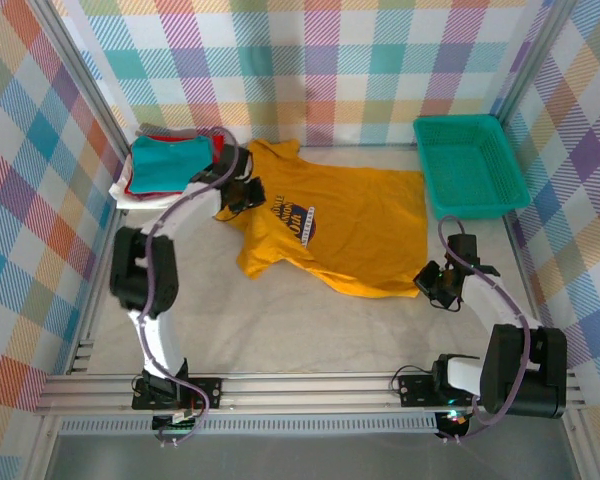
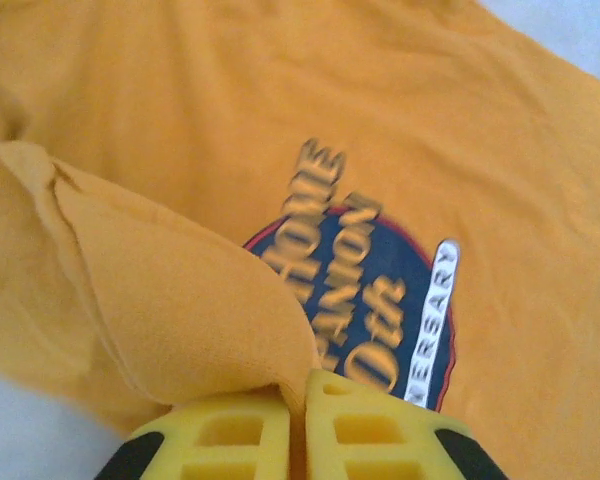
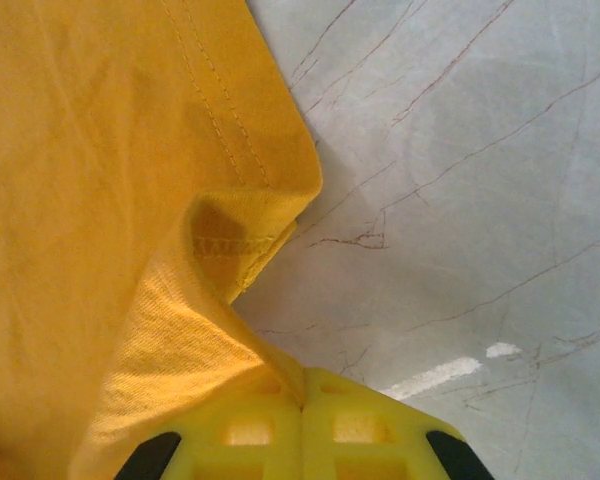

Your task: Fold and stack the t-shirts

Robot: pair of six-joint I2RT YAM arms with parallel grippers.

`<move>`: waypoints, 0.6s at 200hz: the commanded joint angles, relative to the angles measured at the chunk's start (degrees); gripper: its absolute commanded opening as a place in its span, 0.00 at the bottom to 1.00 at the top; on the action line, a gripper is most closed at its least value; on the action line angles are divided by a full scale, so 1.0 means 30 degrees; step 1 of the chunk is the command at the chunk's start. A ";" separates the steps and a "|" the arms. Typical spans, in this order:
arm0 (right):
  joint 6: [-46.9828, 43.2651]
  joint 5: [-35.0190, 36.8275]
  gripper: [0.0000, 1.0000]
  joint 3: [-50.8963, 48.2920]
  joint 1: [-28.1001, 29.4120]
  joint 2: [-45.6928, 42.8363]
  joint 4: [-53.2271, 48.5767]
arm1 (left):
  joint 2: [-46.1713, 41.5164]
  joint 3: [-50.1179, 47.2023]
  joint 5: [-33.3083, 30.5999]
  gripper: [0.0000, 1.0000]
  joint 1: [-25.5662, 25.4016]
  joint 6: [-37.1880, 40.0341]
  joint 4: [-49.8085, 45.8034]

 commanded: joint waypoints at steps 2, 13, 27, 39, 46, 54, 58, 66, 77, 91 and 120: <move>-0.0172 0.0161 0.00 0.0165 -0.0112 0.0061 0.0042 | 0.1749 0.1759 0.0055 0.30 -0.0557 0.1092 -0.2887; -0.0175 0.0179 0.00 0.0152 -0.0137 -0.0034 0.0032 | 0.1170 0.0963 -0.0223 0.39 -0.0665 0.0969 -0.2411; -0.0246 0.0300 0.00 0.0191 -0.0136 -0.0090 -0.0027 | -0.0740 -0.1390 -0.0783 0.41 -0.0694 0.0554 -0.1187; -0.0345 0.0389 0.00 0.0244 -0.0151 -0.0071 -0.0087 | -0.3045 -0.4044 -0.1552 0.46 -0.0696 0.0077 0.0055; -0.0407 0.0391 0.00 0.0277 -0.0120 -0.0045 -0.0114 | -0.4220 -0.5463 -0.2008 0.48 -0.0667 -0.0169 0.0483; -0.0496 0.0392 0.00 0.0285 -0.0151 -0.0014 -0.0099 | -0.5423 -0.6763 -0.2251 0.50 -0.0568 -0.0303 0.0667; -0.0522 0.0370 0.00 0.0310 -0.0145 0.0029 -0.0068 | -0.5825 -0.7297 -0.2289 0.51 -0.0479 -0.0423 0.0631; -0.0584 0.0337 0.00 0.0320 -0.0129 0.0126 -0.0056 | -0.6276 -0.8176 -0.1814 0.51 -0.0180 -0.0644 0.0535; -0.0695 0.0282 0.00 0.0429 -0.0136 0.0263 -0.0057 | -0.6443 -0.9153 -0.0839 0.52 0.0242 -0.0942 0.0587; -0.0728 0.0169 0.00 0.0501 -0.0137 0.0361 -0.0042 | -0.6094 -1.0002 -0.0182 0.53 0.0330 -0.1252 0.0671; -0.0657 0.0069 0.00 0.0463 -0.0136 -0.0022 -0.0144 | -0.5041 -1.1260 0.0775 0.54 0.0018 -0.1722 0.2348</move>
